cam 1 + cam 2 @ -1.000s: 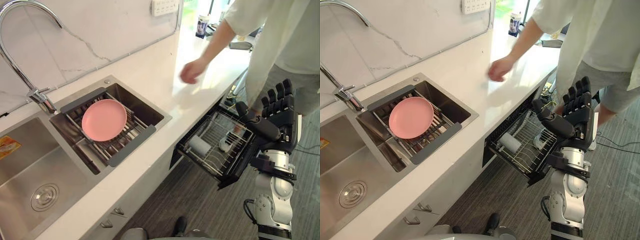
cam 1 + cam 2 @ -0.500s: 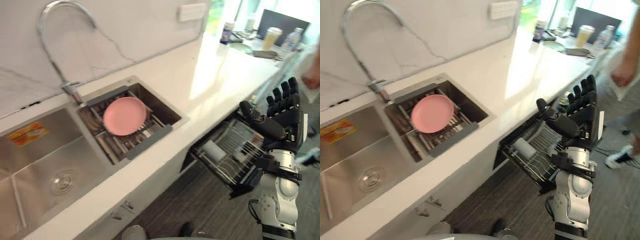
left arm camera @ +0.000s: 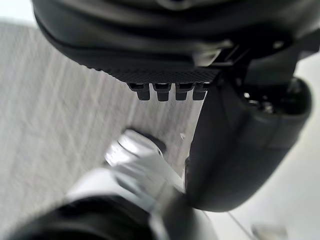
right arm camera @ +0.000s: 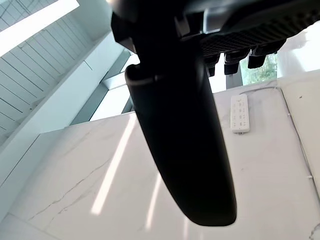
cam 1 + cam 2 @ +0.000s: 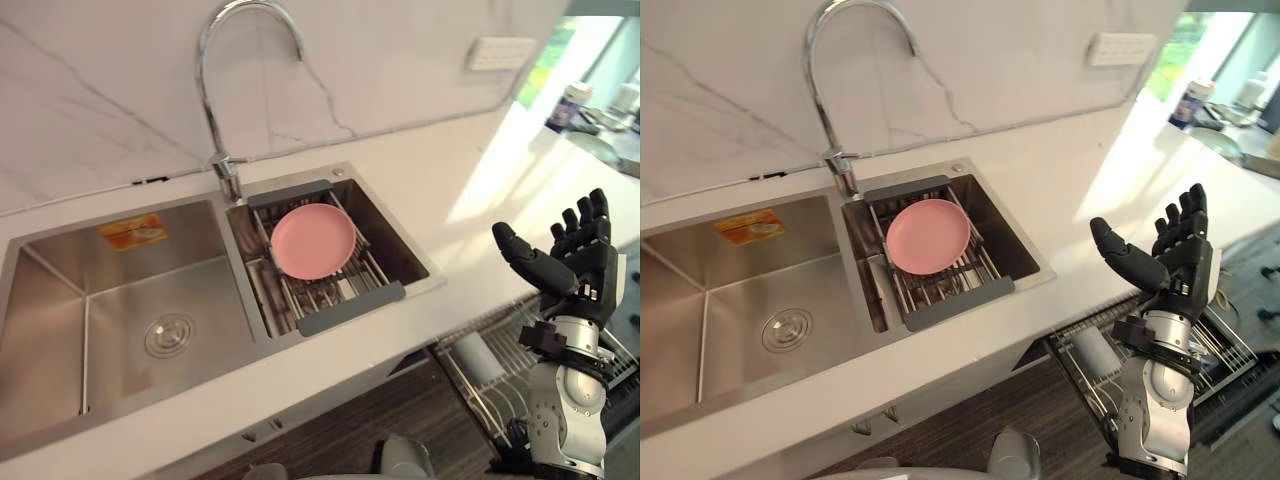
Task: Walk over to the sink, pick up the cup, carry it to the dishwasher, place the cup inside the dishwasher, then close the dishwasher door
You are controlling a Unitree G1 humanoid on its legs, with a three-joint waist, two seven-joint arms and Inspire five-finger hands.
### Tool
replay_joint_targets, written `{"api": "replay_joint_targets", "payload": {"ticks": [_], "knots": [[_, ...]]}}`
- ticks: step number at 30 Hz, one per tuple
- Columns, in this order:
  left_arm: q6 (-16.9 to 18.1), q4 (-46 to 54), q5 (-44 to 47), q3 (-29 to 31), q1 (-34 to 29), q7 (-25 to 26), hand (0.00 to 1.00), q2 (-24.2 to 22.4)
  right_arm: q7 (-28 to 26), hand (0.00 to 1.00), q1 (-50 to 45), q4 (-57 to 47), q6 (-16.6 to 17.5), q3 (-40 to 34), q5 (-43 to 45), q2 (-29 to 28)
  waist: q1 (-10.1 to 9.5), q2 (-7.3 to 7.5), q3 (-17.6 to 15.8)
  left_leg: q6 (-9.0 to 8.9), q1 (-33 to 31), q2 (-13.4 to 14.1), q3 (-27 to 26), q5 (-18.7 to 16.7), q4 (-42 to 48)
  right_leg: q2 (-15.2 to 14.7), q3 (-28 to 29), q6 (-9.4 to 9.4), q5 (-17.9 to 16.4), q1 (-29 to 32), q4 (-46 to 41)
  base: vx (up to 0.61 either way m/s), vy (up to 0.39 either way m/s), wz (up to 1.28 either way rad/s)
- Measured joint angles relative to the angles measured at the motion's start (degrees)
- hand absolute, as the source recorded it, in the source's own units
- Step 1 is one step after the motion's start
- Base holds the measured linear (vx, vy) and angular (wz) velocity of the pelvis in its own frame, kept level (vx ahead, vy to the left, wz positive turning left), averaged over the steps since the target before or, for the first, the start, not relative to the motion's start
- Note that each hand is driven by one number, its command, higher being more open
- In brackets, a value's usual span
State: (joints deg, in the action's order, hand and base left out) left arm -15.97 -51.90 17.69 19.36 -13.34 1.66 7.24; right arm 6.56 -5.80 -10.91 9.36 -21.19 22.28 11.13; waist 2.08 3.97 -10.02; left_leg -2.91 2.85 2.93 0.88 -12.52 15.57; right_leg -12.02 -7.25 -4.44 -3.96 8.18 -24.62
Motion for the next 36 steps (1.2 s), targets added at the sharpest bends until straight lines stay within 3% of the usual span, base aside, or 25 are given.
{"api": "replay_joint_targets", "payload": {"ticks": [2,6,10,15,20,25,30,36], "knots": [[0.20,0.39,-0.61,0.99,-0.03,-0.06,1.00,-0.98,-0.21,1.00,0.59,0.14,0.00,0.04,0.05,-0.03,-1.65,-1.01,0.62,-1.46,-0.64,3.19,0.07,-0.55,0.42,3.03,-1.66,-0.89,-0.61,-2.89,6.49,0.09,-0.309,0.10],[0.37,0.00,-0.86,3.32,-0.51,0.01,1.00,-1.51,-0.89,1.00,0.74,-0.09,-0.02,-2.01,0.10,-0.13,-2.02,-1.66,0.90,-3.77,0.97,6.73,0.11,0.40,-2.80,6.85,-2.93,0.08,-0.27,-5.73,11.42,0.03,-0.180,-0.03],[0.55,-1.24,-0.93,3.08,-0.25,0.14,1.00,-1.50,-2.13,1.00,0.73,-1.76,0.02,-3.66,0.61,-0.12,-1.63,-1.76,1.20,-3.72,1.52,6.37,0.04,0.91,-4.05,6.71,-3.38,-0.17,0.31,-7.01,13.51,0.01,-0.005,0.02],[1.36,-2.34,-0.98,1.61,0.40,0.15,1.00,-1.64,-7.42,1.00,0.70,-2.07,0.92,-2.96,0.66,-0.13,-1.51,-1.72,1.50,-2.86,1.63,3.90,0.46,4.30,-8.06,4.17,-5.44,-1.23,1.25,-7.48,15.26,0.01,0.037,0.24],[2.15,-2.23,-1.98,0.32,0.67,0.14,1.00,-1.56,-12.19,1.00,0.73,-2.17,1.26,-0.28,0.58,-0.11,-2.83,-1.71,1.67,-2.84,2.06,3.52,0.66,5.81,-9.60,3.61,-7.35,-1.30,1.90,-9.27,16.94,-0.02,0.005,0.23],[2.35,-2.25,-1.98,0.11,0.62,0.12,1.00,-1.43,-15.45,1.00,0.73,-2.10,1.25,1.58,-2.99,0.13,-2.78,-1.72,1.72,-3.03,2.15,3.73,0.47,7.43,-11.52,3.85,-7.65,-1.06,3.51,-9.48,19.10,-0.06,-0.012,0.01],[2.43,-2.27,-2.06,-2.12,0.41,0.09,1.00,-0.43,-19.68,1.00,0.77,2.10,0.27,5.33,-13.50,5.38,-2.67,-1.74,2.91,-3.21,2.29,3.96,-0.16,8.97,-13.38,4.31,-7.50,-1.08,6.11,-10.30,22.90,-0.06,-0.015,-0.05],[2.20,-2.24,-2.14,-3.71,0.51,-0.61,1.00,0.75,-24.78,1.00,3.05,5.98,-2.12,8.32,-19.86,11.31,-2.72,-1.59,3.33,-3.20,2.28,3.78,-0.51,10.30,-15.11,4.48,-7.52,-1.06,8.23,-10.90,25.77,-0.05,-0.004,-0.01]]}}
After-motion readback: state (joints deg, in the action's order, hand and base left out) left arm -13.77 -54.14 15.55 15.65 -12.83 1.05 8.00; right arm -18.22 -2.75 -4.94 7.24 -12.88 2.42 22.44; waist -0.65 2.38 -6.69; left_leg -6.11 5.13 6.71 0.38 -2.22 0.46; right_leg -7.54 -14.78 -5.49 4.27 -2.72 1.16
